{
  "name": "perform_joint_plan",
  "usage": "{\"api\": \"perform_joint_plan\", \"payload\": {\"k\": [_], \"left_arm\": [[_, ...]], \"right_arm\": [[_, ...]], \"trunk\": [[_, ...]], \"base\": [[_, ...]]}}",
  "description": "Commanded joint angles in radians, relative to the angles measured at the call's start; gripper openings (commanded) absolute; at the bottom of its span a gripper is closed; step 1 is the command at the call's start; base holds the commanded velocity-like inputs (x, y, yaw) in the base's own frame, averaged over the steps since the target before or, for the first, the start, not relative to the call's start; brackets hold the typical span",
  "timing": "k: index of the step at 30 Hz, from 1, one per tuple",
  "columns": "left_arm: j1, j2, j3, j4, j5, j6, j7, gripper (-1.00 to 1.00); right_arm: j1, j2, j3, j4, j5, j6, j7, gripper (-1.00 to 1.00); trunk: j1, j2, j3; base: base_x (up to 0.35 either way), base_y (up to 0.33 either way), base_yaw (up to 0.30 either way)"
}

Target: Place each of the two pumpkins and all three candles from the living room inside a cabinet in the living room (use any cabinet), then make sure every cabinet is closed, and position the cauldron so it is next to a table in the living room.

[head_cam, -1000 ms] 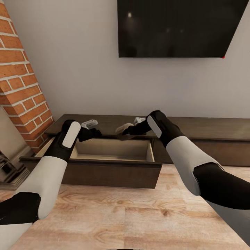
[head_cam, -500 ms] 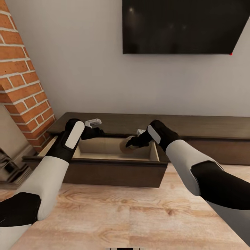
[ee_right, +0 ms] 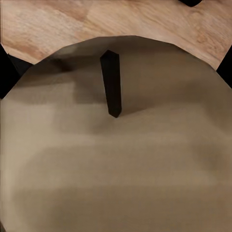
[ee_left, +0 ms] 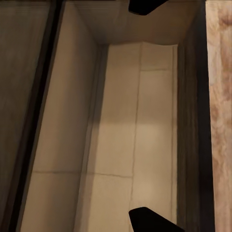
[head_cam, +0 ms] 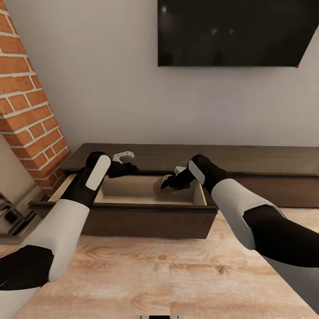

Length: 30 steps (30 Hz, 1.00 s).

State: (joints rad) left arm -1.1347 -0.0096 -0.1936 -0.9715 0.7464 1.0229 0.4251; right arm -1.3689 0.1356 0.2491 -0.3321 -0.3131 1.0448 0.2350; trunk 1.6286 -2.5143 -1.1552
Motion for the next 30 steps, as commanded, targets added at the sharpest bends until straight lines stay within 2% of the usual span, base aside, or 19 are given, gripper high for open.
{"api": "perform_joint_plan", "payload": {"k": [1, 4, 15, 25, 30], "left_arm": [[0.0, 0.0, -0.001, -0.001, 0.01, 0.002, 0.01, 1.0], [0.0, 0.0, -0.001, -0.001, 0.01, 0.002, 0.009, 1.0], [0.0, 0.0, -0.001, -0.002, 0.011, 0.0, 0.009, 1.0], [0.0, 0.0, 0.0, -0.003, 0.012, 0.001, 0.007, 1.0], [0.0, 0.002, 0.003, -0.004, 0.013, 0.0, -0.019, 1.0]], "right_arm": [[-0.001, -0.001, 0.008, 0.0, -0.011, 0.002, -0.002, -1.0], [-0.001, -0.001, 0.008, 0.001, -0.01, 0.002, -0.002, -1.0], [-0.001, -0.001, 0.009, 0.0, -0.009, 0.002, -0.002, -1.0], [-0.001, -0.001, 0.01, 0.002, -0.009, 0.002, -0.002, -1.0], [-0.001, -0.001, 0.01, 0.002, -0.009, 0.002, -0.002, -1.0]], "trunk": [[0.0, 0.0, -0.002], [0.0, 0.0, -0.004], [0.0, 0.0, -0.006], [0.0, 0.0, -0.016], [0.0, 0.0, -0.016]], "base": [[0.118, 0.181, -0.199], [0.195, 0.208, -0.138], [0.032, 0.017, -0.005], [0.207, 0.086, 0.0], [0.022, 0.005, 0.0]]}}
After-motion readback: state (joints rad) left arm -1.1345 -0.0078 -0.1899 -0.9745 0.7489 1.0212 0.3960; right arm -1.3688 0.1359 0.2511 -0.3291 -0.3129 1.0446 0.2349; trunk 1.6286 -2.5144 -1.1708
